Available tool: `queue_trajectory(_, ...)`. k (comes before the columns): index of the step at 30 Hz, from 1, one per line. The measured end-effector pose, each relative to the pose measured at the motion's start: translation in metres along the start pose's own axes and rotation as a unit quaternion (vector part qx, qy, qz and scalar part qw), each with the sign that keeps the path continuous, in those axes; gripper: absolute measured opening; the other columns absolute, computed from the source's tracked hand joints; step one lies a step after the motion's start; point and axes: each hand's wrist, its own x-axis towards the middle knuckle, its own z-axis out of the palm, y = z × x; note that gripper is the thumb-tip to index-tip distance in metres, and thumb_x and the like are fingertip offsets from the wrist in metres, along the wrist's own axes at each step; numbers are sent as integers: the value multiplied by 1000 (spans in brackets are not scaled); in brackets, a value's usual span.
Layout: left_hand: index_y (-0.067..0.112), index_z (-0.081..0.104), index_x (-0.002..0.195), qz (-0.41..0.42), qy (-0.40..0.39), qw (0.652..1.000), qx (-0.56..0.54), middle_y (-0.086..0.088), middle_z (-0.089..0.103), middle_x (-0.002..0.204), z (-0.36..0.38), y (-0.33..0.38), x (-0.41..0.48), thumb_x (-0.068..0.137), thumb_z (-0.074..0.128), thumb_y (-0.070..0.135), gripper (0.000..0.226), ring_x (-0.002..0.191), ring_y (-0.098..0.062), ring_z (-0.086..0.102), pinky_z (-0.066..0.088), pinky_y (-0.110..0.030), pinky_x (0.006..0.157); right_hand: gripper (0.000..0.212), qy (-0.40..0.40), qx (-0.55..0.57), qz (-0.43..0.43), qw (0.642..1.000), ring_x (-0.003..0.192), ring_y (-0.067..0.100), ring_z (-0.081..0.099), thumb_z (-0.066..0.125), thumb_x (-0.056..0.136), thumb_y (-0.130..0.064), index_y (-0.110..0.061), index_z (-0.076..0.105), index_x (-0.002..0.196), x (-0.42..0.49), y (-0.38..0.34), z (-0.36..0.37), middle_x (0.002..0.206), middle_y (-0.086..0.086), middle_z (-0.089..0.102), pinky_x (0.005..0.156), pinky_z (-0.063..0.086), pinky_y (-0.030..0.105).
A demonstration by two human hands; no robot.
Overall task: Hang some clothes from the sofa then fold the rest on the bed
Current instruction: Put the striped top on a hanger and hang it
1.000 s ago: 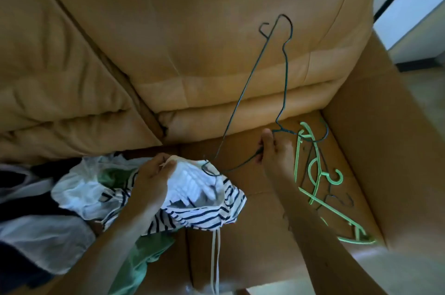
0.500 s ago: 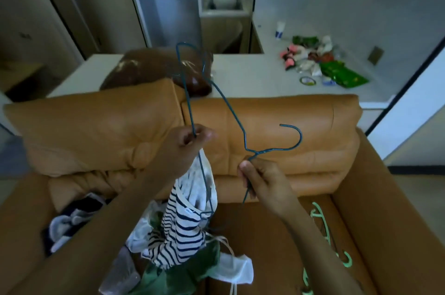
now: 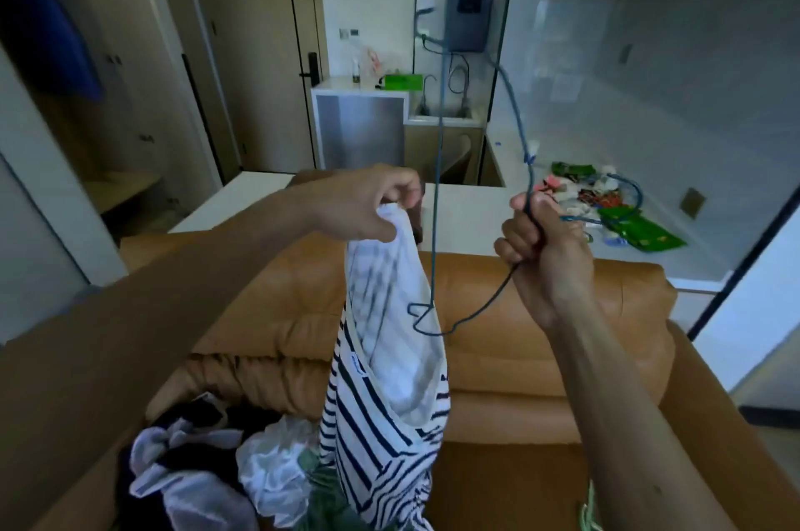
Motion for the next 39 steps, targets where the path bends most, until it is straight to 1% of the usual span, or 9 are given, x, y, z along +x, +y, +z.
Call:
queue_trajectory(5, 14, 49, 78, 1, 71, 996, 55, 8, 49, 76, -17, 3, 6, 79, 60, -9, 26, 69, -1, 45, 36, -25, 67, 28, -29, 48, -54, 997, 53, 9, 22, 41, 106, -19, -11, 59, 86, -4, 20, 13, 60, -4, 28, 57, 21, 28)
queue_trajectory(11, 11, 56, 91, -43, 244, 965, 84, 9, 49, 76, -30, 14, 18, 86, 62, -3, 16, 68, -2, 48, 31, -11, 54, 23, -10, 85, -59, 995, 54, 11, 25, 44, 103, -17, -11, 57, 85, -7, 45, 27, 62, -3, 30, 64, 29, 30)
queue_trajectory(13, 8, 63, 90, -66, 258, 956, 121, 0, 58, 87, -37, 16, 22, 89, 64, 7, 2, 81, -13, 53, 34, -19, 61, 23, -24, 98, -69, 992, 54, 11, 25, 43, 103, -18, -11, 55, 85, -3, 37, 29, 61, -3, 28, 64, 32, 27)
queue_trajectory(17, 10, 51, 60, -101, 281, 939, 168, -8, 50, 64, -54, 21, 28, 89, 67, 23, 34, 63, -27, 48, 36, -34, 58, 21, -73, 43, -65, 994, 54, 12, 24, 45, 103, -17, -8, 55, 87, 4, 29, 30, 60, -1, 29, 64, 29, 30)
queue_trajectory(21, 20, 32, 52, -110, 317, 932, 134, 2, 33, 52, -80, 36, 29, 92, 62, 19, 50, 48, -13, 31, 23, -29, 48, 22, -76, -27, -48, 996, 59, 16, 31, 51, 99, -20, -5, 57, 83, 7, 49, 22, 63, 4, 33, 71, 36, 36)
queue_trajectory(27, 10, 42, 57, -116, 290, 950, 10, -2, 30, 56, -117, 49, 22, 86, 65, 7, 38, 37, -6, 29, 19, -16, 38, 39, -70, -108, -16, 992, 96, 22, 56, 72, 88, -45, -7, 64, 80, 14, 89, -1, 98, 9, 59, 90, 40, 37)
queue_trajectory(31, 5, 53, 67, -116, 275, 954, -31, -3, 35, 58, -127, 47, 16, 85, 65, 5, 21, 42, -4, 31, 24, -16, 40, 46, -94, -213, 43, 971, 133, 16, 52, 67, 86, -61, -15, 73, 89, 14, 108, -7, 140, 0, 57, 109, 38, 37)
queue_trajectory(35, 8, 49, 60, -112, 265, 958, -4, 0, 35, 56, -125, 42, 10, 83, 65, 3, 28, 39, -3, 33, 24, -13, 39, 30, -121, -251, 113, 954, 99, 24, 60, 57, 98, -40, -21, 64, 76, 13, 115, -1, 96, 5, 62, 90, 43, 41)
queue_trajectory(39, 13, 46, 54, -94, 274, 951, 104, -1, 42, 55, -131, 25, -3, 82, 65, 4, 35, 43, -4, 41, 26, -17, 43, 33, -156, -288, 98, 940, 71, 26, 31, 55, 99, -40, -16, 56, 76, 5, 108, -3, 76, 24, 31, 69, 27, 41)
